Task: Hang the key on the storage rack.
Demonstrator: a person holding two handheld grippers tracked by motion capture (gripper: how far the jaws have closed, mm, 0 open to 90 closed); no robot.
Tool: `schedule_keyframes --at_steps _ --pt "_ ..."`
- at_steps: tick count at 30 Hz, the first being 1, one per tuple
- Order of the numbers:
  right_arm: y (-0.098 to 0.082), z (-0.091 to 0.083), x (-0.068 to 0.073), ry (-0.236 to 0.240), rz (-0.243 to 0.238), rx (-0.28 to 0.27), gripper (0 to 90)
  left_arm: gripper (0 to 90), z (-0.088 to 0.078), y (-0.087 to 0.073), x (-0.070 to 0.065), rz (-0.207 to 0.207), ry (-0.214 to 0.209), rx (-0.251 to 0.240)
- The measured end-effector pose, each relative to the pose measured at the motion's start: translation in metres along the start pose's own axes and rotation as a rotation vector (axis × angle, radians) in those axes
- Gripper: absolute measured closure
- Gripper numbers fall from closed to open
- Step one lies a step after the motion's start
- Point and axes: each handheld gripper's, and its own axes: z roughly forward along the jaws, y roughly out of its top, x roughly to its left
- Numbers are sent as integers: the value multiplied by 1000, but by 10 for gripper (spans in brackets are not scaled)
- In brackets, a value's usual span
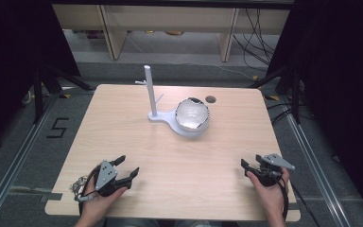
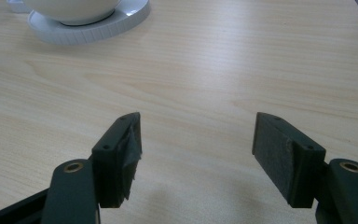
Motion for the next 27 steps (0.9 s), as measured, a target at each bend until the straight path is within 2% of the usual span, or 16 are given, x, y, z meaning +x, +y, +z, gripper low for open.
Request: schedule_keyframes --at_steps 4,5,7,8,9,11,12,14,17,18,19,21,22,24,27 --pt "0 -1 0 11 14 7 339 333 0 0 0 -7 3 -4" --pt "0 0 -1 20 14 -12 339 335 0 0 1 -7 3 -3" --pt "0 1 -2 23 20 -12 339 354 0 -1 2 -26 -12 -11" --pt "0 1 -2 29 21 -14 339 354 0 -1 2 -30 -15 -8" --pt "1 0 -1 13 11 1 339 359 -2 0 4 -52 -31 18" --pt "1 2 0 14 2 -4 339 364 -4 3 3 -62 -35 22" --pt "1 1 0 2 -12 3 338 363 -4 3 3 -62 -35 22" --pt "1 1 1 12 -9 0 338 363 -9 10 4 -60 -38 31" --pt "1 1 0 6 -8 3 338 360 -13 14 5 -56 -31 14" --pt "0 2 3 -4 29 -4 338 357 -13 14 5 -52 -25 9" --pt "0 2 -1 -1 -5 -2 338 356 -14 16 6 -48 -19 -3" --pt "0 1 -2 0 -4 -6 338 351 -14 18 8 -46 -14 -15" --pt "0 1 -1 8 6 -1 338 349 -15 19 9 -51 -7 -8" --pt "0 0 3 17 73 -9 338 353 -17 22 10 -53 -17 -8" --pt "0 0 2 16 59 -16 338 360 -28 32 16 -35 -25 8"
